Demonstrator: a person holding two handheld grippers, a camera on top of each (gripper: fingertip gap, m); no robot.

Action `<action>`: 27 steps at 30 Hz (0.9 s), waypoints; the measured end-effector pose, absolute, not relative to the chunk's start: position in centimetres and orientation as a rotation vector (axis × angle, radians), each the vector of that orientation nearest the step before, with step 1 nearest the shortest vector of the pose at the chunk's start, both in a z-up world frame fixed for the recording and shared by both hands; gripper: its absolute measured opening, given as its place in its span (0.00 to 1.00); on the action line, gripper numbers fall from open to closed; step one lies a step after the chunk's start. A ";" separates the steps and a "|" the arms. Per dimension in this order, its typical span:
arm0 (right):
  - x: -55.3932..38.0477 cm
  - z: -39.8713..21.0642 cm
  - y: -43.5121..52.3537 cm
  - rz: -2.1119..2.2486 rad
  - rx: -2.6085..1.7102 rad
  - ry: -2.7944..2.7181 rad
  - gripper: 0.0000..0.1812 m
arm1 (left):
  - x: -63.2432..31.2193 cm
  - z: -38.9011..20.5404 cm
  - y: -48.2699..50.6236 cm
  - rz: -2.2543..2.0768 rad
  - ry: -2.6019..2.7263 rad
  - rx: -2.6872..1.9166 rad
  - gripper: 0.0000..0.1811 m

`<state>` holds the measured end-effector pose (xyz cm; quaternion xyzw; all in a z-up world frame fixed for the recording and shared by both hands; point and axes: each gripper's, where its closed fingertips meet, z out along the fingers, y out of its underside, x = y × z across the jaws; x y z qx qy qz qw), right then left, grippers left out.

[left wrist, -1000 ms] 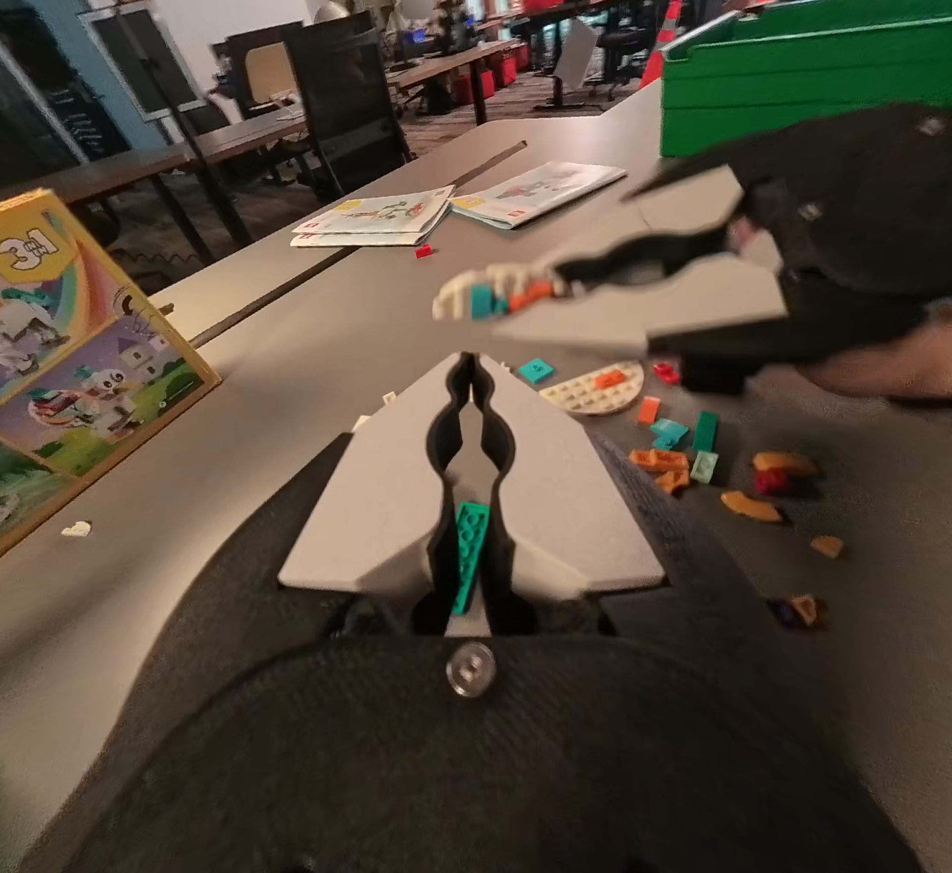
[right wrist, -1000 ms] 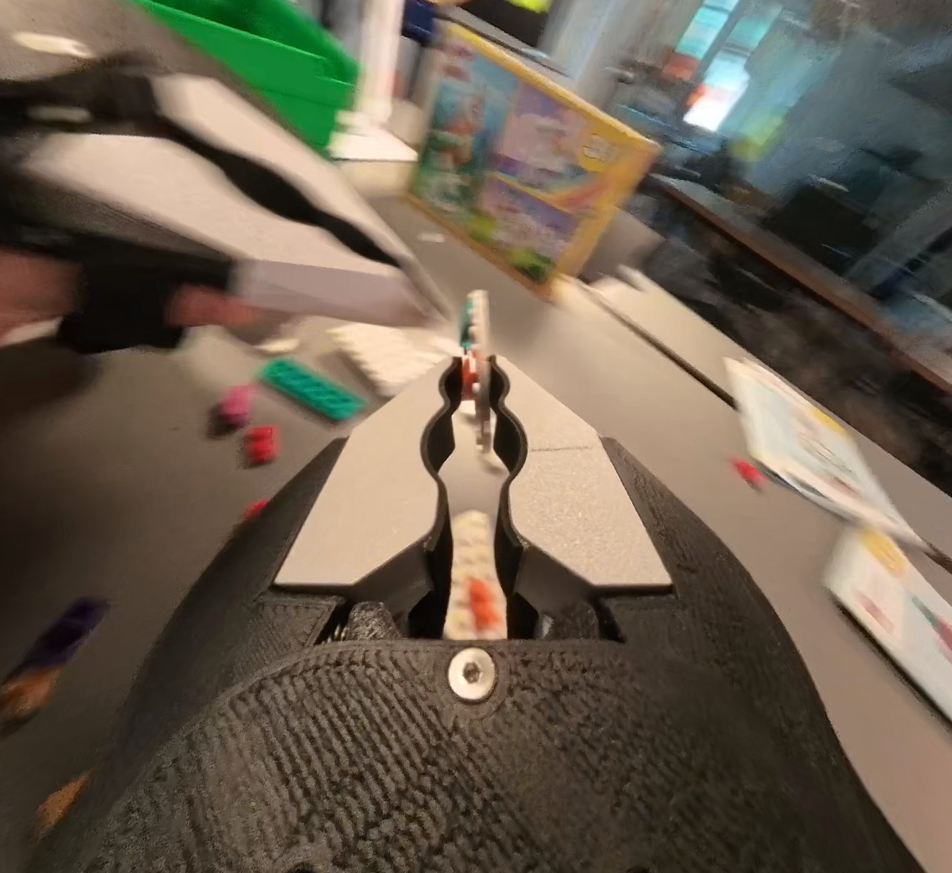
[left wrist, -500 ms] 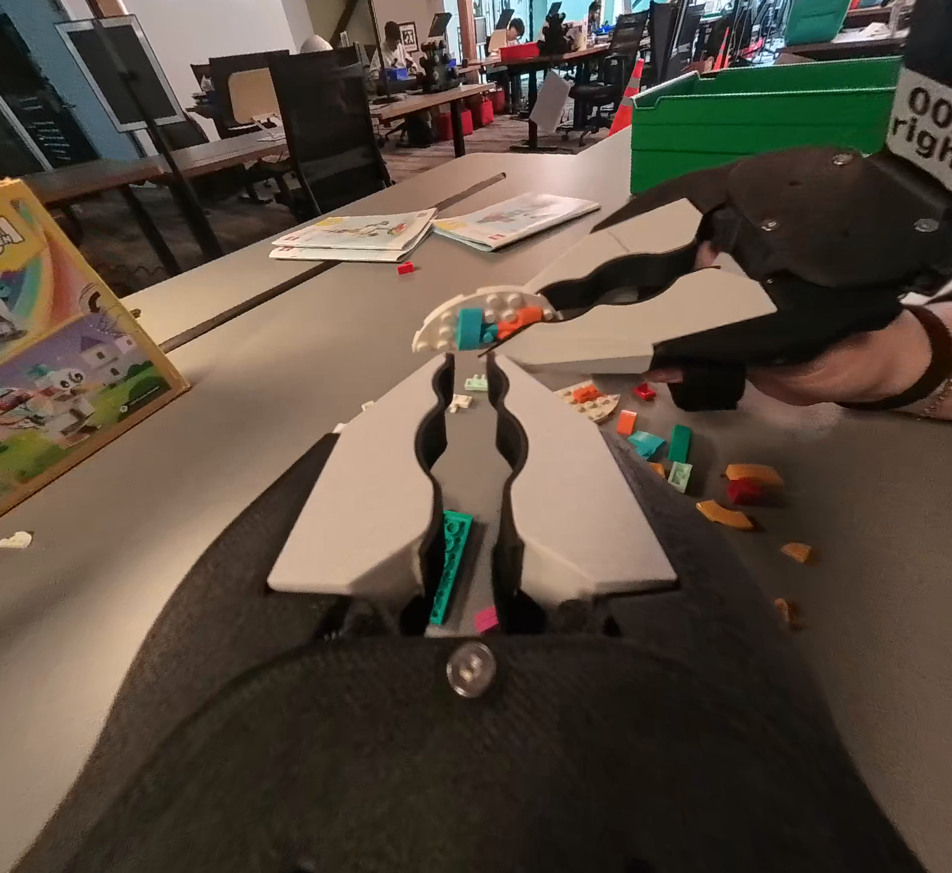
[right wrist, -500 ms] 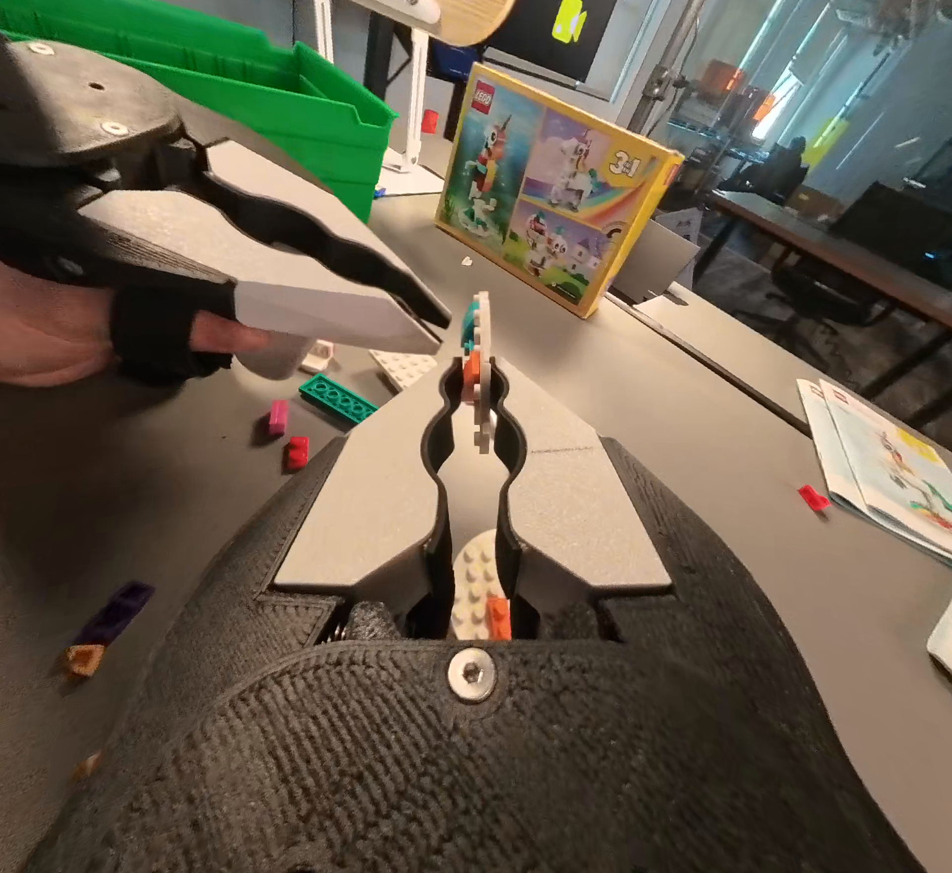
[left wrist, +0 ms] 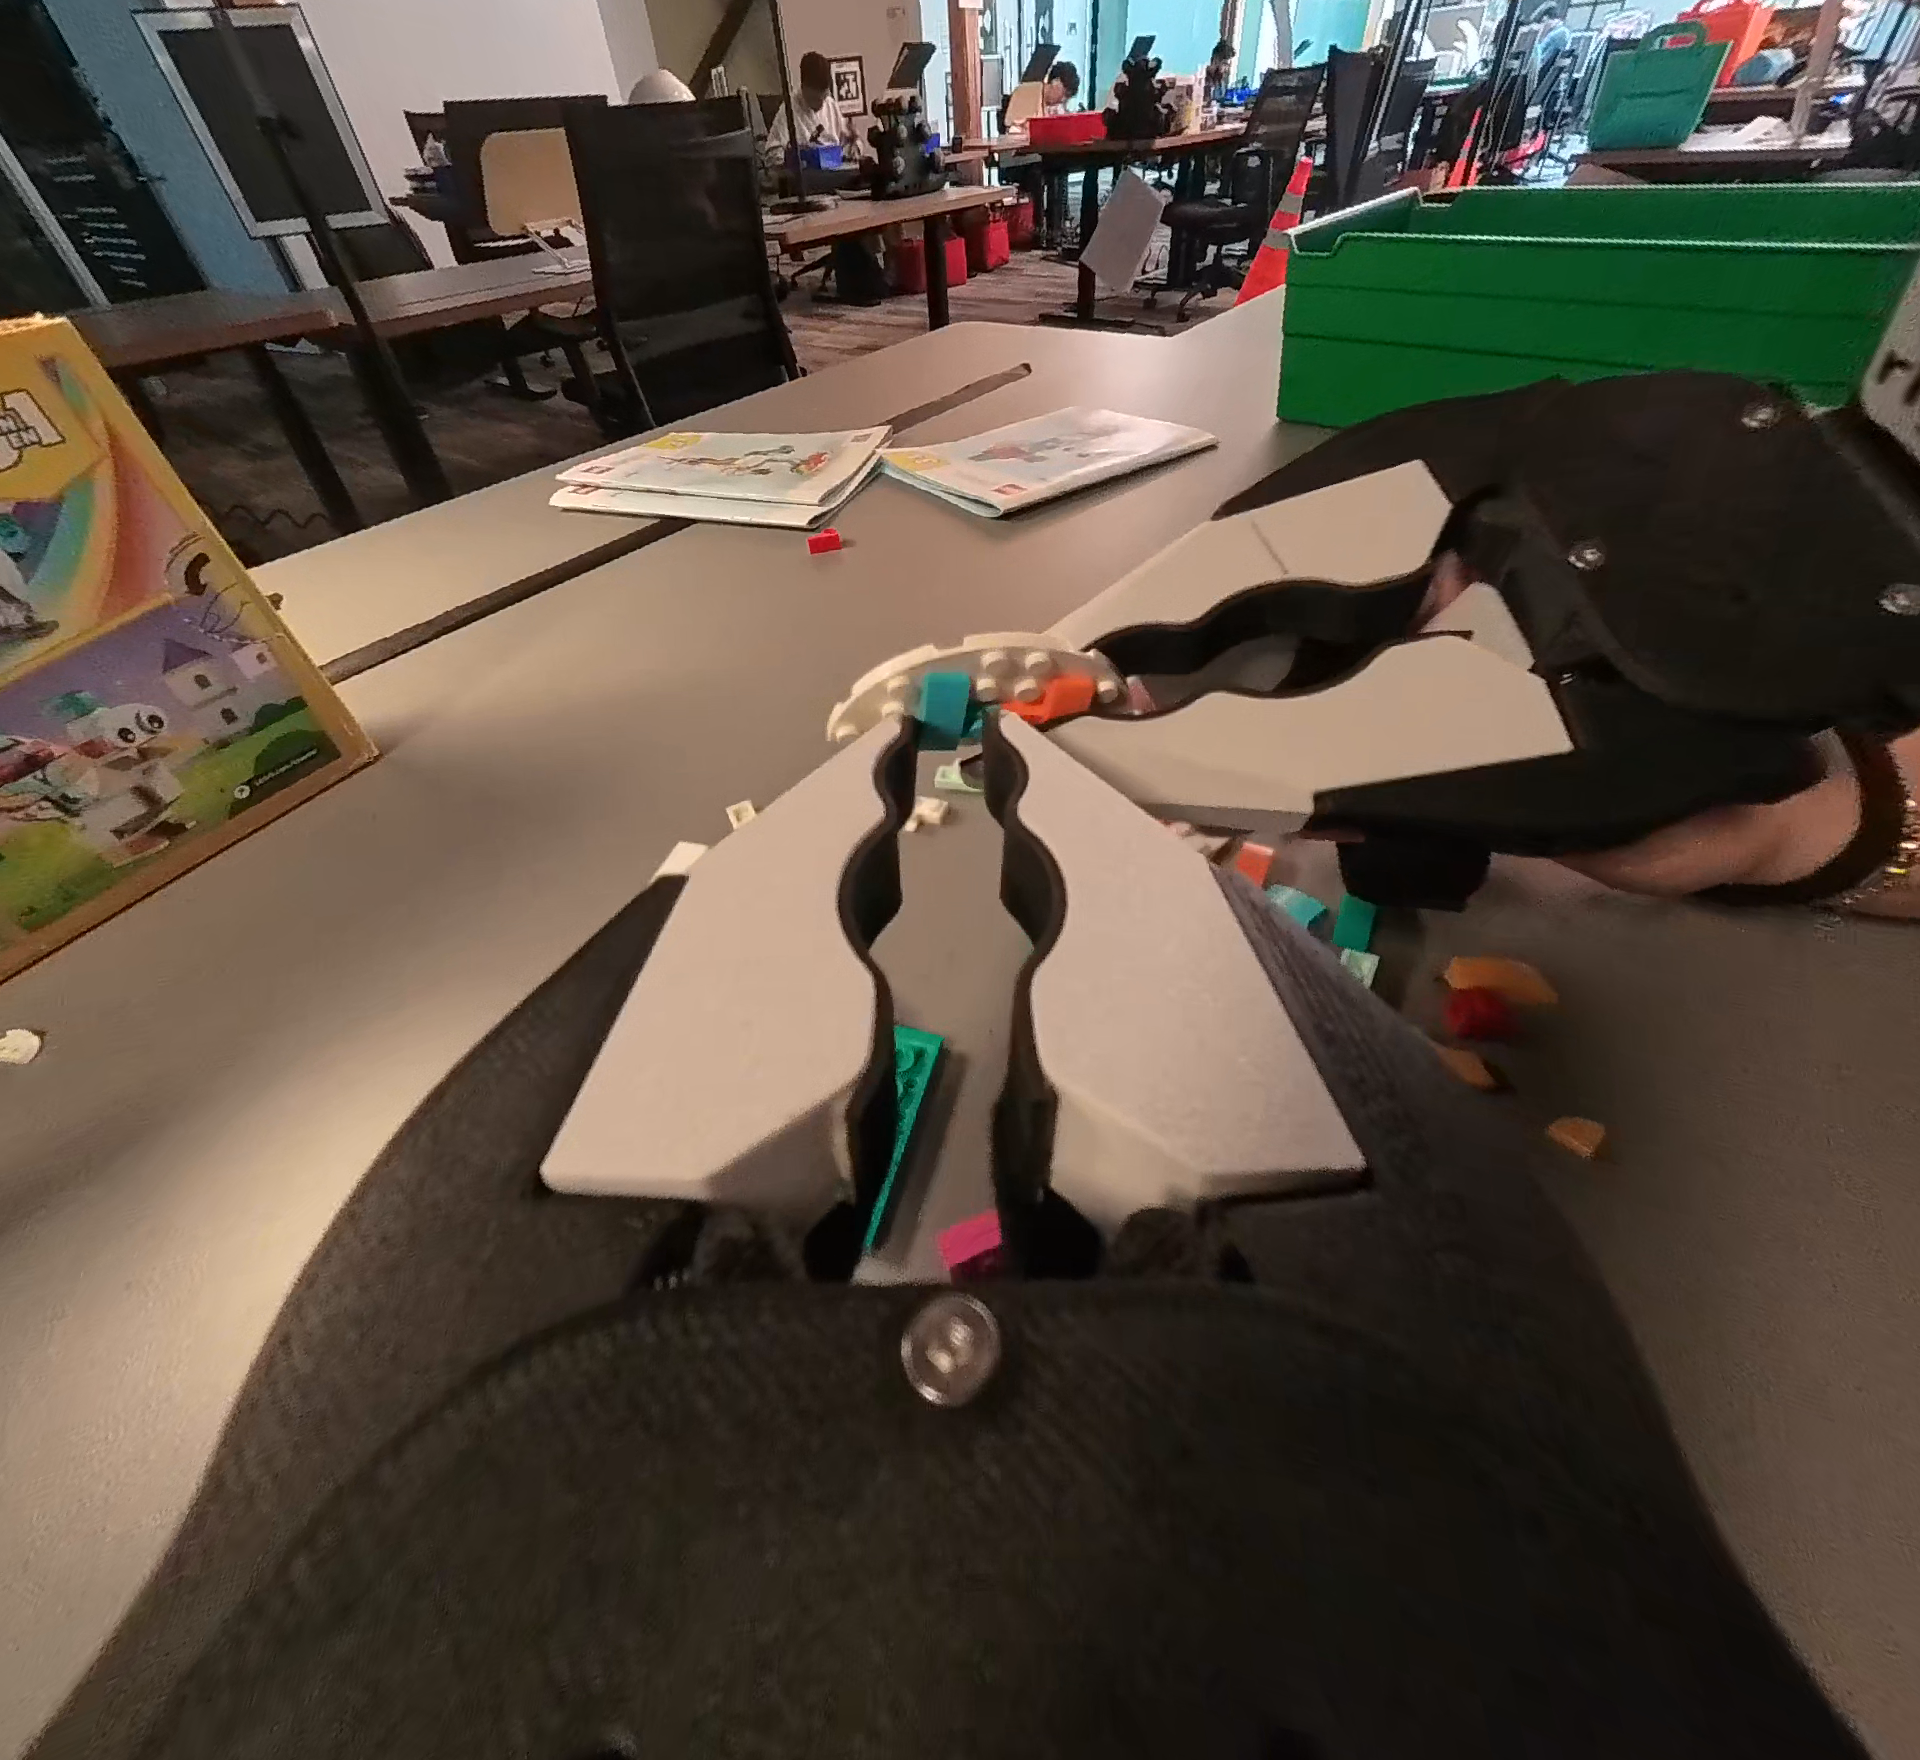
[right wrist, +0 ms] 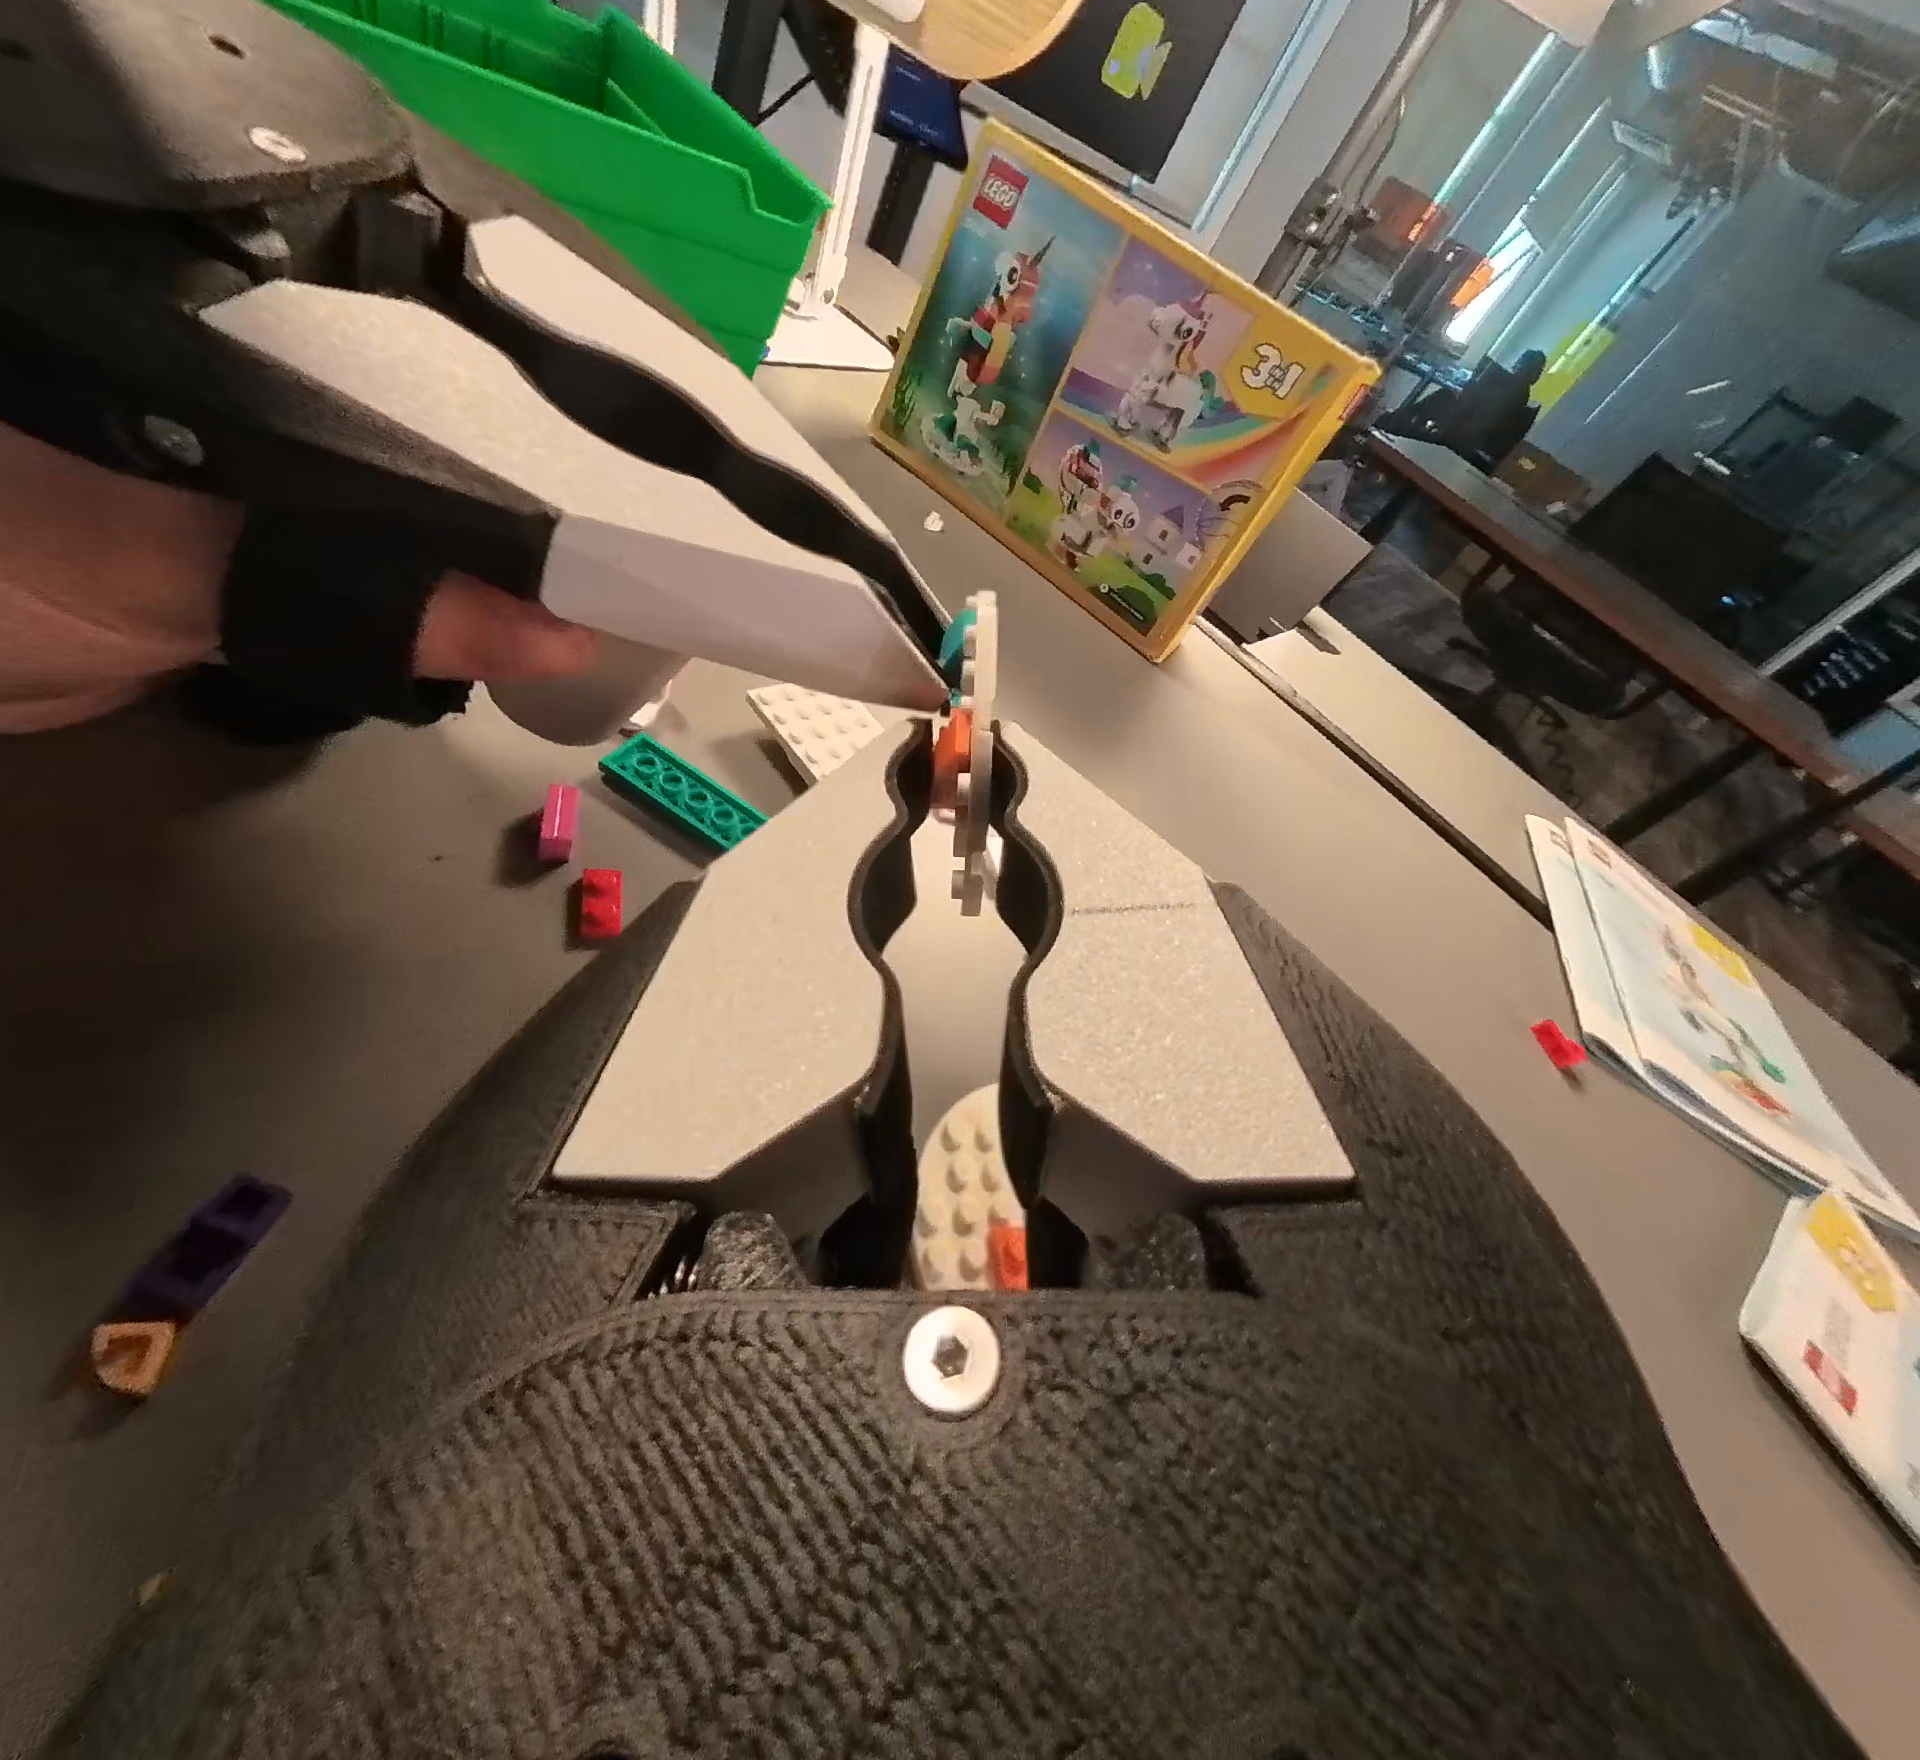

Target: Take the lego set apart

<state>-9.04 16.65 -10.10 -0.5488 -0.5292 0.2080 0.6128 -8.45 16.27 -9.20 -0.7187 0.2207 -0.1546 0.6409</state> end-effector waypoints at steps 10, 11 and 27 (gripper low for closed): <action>-8.9 -9.7 16.5 0.428 -1.232 -1.221 0.04 | -8.5 -8.7 16.1 -0.383 0.460 -1.611 0.04; -8.9 -9.6 16.4 0.421 -1.222 -1.224 0.04 | -8.5 -8.6 16.0 -0.400 0.457 -1.605 0.04; -5.3 -7.6 20.4 0.484 -1.374 -0.949 0.04 | -10.5 -8.7 17.0 -0.527 0.325 -1.657 0.00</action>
